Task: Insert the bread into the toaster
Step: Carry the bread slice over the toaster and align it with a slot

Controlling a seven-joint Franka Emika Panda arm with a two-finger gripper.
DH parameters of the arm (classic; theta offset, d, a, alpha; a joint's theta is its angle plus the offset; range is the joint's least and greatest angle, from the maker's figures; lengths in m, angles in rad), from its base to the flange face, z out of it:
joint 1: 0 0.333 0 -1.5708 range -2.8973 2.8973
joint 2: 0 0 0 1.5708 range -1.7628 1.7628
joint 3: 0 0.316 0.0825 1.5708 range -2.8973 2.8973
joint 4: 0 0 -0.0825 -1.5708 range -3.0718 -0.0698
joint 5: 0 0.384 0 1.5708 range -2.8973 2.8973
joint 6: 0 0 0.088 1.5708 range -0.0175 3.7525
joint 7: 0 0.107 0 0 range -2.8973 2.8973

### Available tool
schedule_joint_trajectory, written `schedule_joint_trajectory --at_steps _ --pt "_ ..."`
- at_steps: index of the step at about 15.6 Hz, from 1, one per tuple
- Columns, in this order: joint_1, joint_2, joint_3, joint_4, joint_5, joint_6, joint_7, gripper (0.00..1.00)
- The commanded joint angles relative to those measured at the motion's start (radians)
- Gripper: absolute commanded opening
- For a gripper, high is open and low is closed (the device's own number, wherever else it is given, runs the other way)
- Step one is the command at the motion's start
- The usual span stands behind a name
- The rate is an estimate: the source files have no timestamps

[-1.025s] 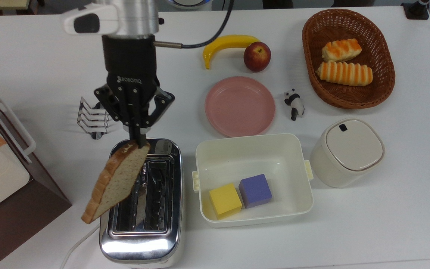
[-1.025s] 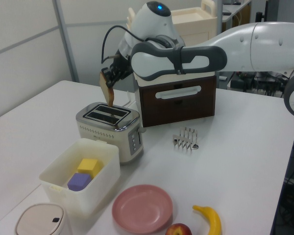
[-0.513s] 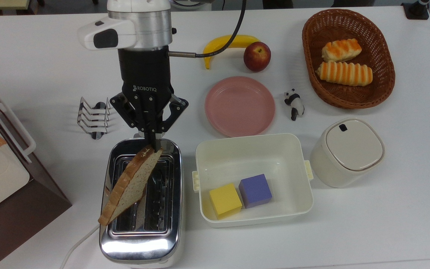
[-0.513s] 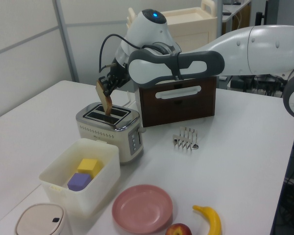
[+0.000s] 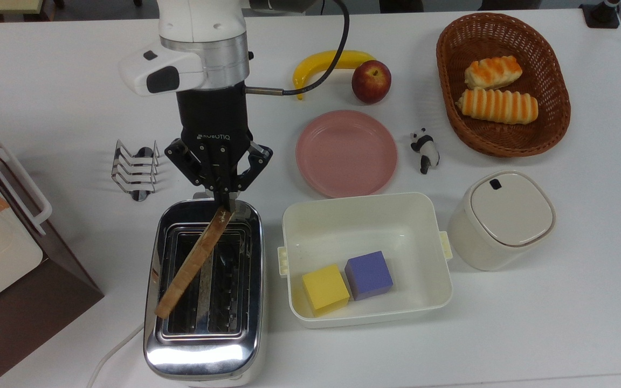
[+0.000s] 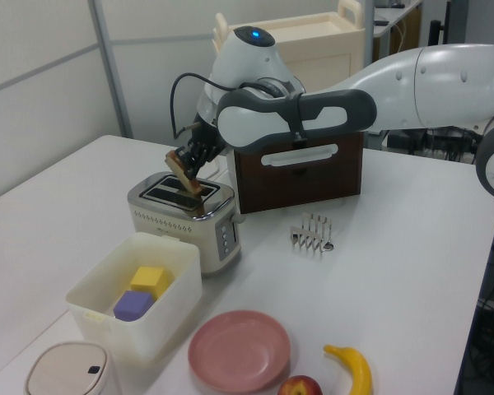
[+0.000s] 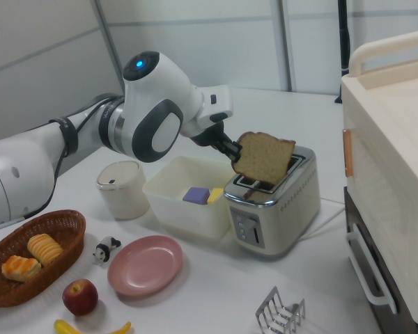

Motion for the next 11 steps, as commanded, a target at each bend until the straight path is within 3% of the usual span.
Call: schedule_joint_trajectory --at_steps 1,6,11 --pt "-0.004 -0.034 -0.001 -0.027 0.045 -0.123 -0.086 0.00" --pt "-0.004 -0.065 -0.005 -0.015 0.092 -0.183 -0.112 0.00" --pt "-0.016 -0.036 -0.012 -0.009 0.111 -0.129 -0.106 0.00"
